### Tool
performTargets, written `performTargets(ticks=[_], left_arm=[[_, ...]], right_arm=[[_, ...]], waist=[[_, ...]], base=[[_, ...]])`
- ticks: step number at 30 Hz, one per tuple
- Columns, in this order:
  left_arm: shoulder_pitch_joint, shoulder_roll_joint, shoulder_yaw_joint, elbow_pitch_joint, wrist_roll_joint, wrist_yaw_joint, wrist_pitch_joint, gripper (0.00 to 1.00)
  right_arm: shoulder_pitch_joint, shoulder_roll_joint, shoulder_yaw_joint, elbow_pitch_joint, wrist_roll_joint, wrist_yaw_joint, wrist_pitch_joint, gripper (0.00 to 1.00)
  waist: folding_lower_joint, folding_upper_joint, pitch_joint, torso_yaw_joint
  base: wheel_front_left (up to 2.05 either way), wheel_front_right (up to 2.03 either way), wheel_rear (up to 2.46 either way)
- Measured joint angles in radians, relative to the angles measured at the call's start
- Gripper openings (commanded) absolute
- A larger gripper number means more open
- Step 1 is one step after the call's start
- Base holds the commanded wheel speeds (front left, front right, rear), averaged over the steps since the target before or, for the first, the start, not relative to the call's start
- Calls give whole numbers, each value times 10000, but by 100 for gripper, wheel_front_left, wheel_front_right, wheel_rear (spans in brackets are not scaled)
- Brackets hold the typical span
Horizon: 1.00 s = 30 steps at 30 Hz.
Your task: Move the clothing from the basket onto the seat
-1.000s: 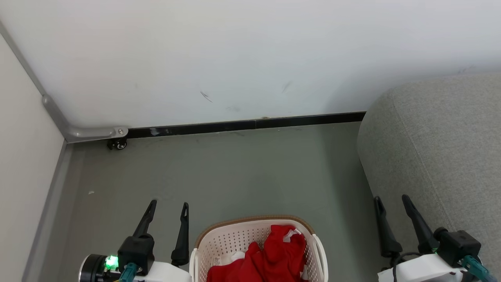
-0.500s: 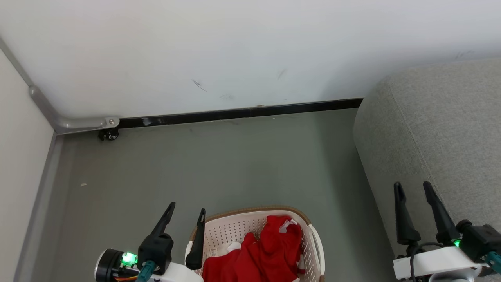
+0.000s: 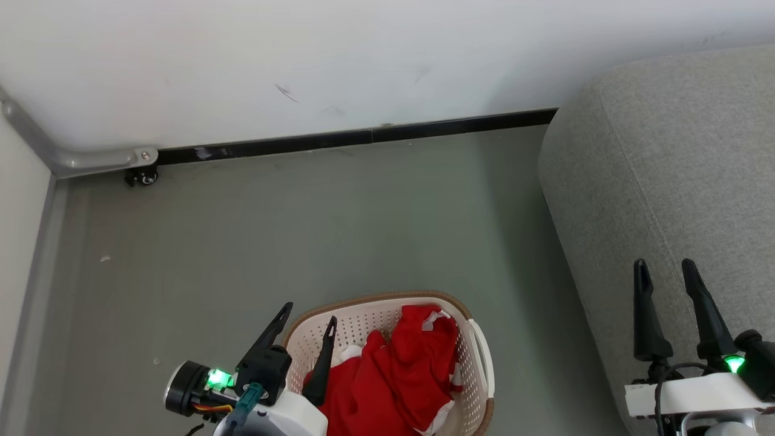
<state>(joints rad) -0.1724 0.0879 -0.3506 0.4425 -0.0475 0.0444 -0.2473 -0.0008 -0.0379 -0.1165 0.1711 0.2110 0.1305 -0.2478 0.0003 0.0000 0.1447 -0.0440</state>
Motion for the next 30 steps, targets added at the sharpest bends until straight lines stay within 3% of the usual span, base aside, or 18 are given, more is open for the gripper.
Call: performTargets(ticks=[30], left_arm=[[-1850, 90, -219, 2113, 345, -284, -10, 100]], right_arm=[[-1622, -6, 336, -1829, 29, 0, -44, 100]], waist=[[-1, 0, 2879, -774]], base=[[0, 0, 0]])
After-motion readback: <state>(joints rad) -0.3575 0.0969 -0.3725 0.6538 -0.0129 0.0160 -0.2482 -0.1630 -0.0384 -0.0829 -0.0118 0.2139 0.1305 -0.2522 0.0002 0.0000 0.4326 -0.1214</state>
